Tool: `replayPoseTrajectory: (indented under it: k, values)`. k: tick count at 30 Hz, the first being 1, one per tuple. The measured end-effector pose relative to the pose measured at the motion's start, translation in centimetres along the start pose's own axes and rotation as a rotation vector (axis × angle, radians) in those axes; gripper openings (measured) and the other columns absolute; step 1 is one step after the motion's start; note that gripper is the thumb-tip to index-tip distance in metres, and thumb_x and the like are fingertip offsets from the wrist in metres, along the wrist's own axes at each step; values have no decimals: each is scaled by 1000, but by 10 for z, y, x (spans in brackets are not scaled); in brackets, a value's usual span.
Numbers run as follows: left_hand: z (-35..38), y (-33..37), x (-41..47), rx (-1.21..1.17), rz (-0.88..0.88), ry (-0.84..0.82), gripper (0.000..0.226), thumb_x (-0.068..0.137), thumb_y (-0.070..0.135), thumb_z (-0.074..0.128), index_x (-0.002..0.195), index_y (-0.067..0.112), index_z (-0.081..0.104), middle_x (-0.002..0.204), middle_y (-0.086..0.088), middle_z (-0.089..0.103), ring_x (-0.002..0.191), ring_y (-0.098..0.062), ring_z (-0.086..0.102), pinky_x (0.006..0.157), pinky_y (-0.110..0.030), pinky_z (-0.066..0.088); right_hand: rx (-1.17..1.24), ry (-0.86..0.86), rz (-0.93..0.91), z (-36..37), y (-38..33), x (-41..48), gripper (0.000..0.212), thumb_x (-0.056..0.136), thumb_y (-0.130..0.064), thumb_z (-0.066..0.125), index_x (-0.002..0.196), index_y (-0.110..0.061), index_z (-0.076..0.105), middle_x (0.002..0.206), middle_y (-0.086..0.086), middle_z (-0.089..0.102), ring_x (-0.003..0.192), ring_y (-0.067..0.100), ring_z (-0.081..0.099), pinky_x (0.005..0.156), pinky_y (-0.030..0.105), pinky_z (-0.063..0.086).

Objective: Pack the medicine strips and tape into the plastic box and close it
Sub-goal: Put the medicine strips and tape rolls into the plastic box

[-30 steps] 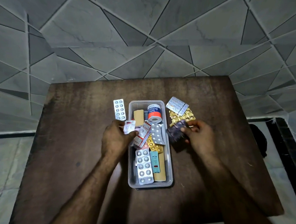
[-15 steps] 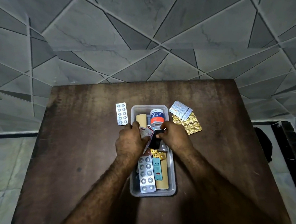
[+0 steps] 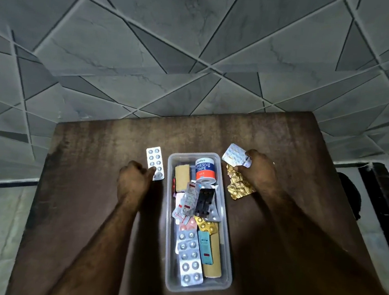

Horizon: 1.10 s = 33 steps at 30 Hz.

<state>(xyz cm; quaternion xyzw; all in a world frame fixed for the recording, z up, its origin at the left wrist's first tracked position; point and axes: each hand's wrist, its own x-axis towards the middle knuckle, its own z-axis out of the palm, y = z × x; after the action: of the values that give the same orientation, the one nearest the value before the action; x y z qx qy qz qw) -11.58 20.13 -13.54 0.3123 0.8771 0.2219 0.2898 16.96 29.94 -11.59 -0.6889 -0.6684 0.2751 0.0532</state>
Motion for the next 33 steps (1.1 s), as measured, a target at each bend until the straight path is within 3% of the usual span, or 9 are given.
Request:
replayPoseTrajectory:
  k: [4,9,18,21,27,30,33]
  values:
    - [23,-6,22,135,4,-36,68,69,65,65,100,5,63,103,-21,68,94,-38,63,78,-39,50,-115,-67,-14,10,4,21,68,64,-37,80,122,-13,53,121,13,61,111,30,58,90,36,46]
    - [30,10,20,156,-61,4,63,74,43,76,115,0,54,119,-25,56,109,-44,56,85,-45,49,-271,-108,-35,20,1,29,80,68,-43,76,134,-14,41,133,12,49,119,33,52,96,42,43]
    - [35,6,36,-21,-196,-18,60,63,31,85,109,4,59,111,-20,68,101,-37,66,78,-37,53,-332,-45,-73,21,0,31,63,72,-39,70,124,-14,46,121,14,57,110,34,57,88,43,46]
    - [34,-1,39,-121,-214,-61,51,57,29,88,99,10,67,98,-12,74,87,-28,70,70,-32,55,-294,-34,-38,18,-5,28,65,71,-45,69,124,-16,46,122,14,57,113,35,55,92,46,43]
    - [2,11,14,-189,-15,86,20,75,14,75,92,18,65,83,3,66,80,-18,63,68,-24,43,-6,126,-25,7,-24,4,66,68,-63,64,117,-22,48,118,8,62,108,29,59,93,47,47]
    - [-15,24,-20,-167,189,174,20,74,14,72,87,25,62,76,5,64,74,-18,63,64,-25,47,65,152,-79,6,-40,-20,64,70,-64,64,116,-21,51,117,5,64,105,24,61,89,44,51]
    - [-14,34,-55,-93,323,155,19,74,15,71,89,23,62,80,1,68,72,-18,63,67,-28,49,101,161,-123,10,-56,-46,61,73,-60,66,115,-18,54,115,6,64,103,24,60,87,38,50]
